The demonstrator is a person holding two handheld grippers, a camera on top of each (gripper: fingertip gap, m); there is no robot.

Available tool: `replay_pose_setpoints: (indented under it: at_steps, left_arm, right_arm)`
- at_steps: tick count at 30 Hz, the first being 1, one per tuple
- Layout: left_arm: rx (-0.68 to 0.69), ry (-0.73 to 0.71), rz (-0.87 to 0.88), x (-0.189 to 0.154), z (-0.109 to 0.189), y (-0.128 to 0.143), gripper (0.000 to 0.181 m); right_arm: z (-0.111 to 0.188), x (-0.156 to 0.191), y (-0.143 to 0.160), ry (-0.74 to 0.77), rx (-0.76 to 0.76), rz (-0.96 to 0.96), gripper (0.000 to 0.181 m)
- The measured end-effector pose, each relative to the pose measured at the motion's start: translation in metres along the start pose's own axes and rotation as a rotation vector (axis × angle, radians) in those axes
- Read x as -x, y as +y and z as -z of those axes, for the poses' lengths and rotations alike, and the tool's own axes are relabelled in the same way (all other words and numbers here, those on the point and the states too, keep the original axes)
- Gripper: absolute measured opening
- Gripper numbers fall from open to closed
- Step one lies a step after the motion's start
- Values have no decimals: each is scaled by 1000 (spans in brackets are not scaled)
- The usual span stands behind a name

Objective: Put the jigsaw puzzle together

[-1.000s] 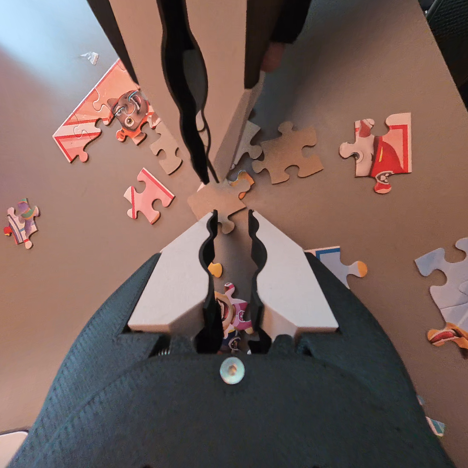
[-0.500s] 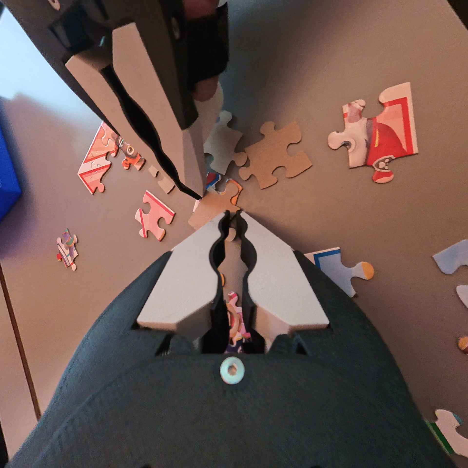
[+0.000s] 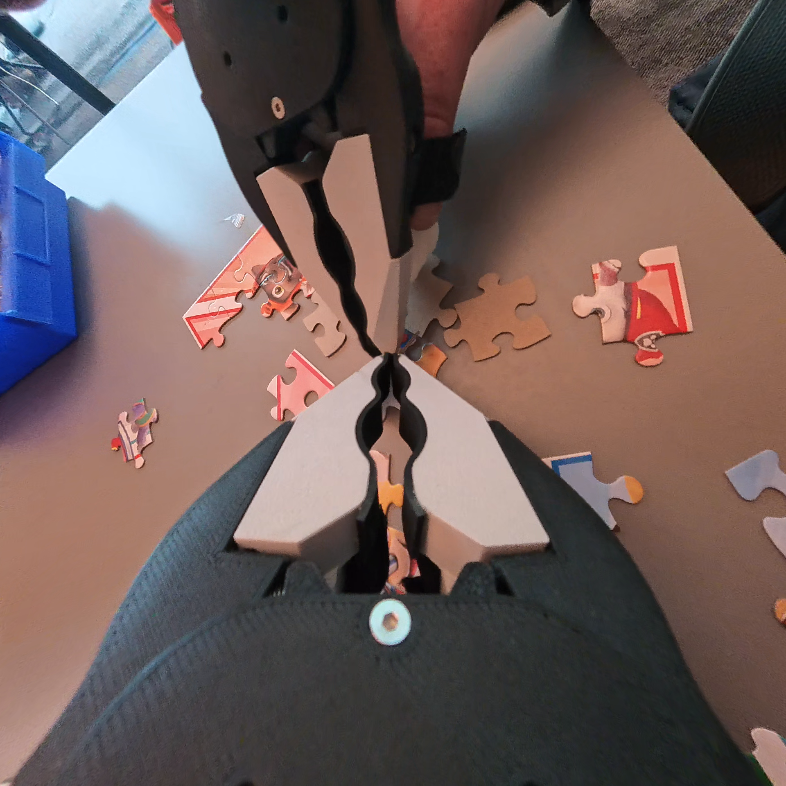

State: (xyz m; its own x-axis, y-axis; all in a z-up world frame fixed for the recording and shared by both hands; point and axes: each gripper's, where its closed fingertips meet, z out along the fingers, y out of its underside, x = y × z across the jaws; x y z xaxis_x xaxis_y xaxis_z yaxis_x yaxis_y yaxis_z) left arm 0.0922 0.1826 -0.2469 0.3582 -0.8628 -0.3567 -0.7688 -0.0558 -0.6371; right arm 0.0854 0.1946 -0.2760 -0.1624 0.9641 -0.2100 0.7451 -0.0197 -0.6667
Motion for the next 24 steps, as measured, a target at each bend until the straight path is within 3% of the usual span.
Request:
replay_pose_setpoints:
  at_steps: [8,12,16,19,21,24]
  left_arm:
    - [8,108,177,11,-8,-2,0]
    - [60,156,225,10,-18,9,0]
    - [28,170,264,14,-21,4,0]
    - [7,178,278,17,-19,-3,0]
    - [0,185,293,20,-17,-7,0]
    - [-12,198,350,27,-13,-9,0]
  right_arm:
    - [15,-7,1,27,-46,-12,3]
    - [29,-6,-4,12,-107,-23,12]
    - [18,-7,4,50,-41,24,28]
    - [11,-13,1,127,-28,84,26]
    - [11,-14,-4,157,-42,119,8]
    - [13,-15,-7,140,-59,91,0]
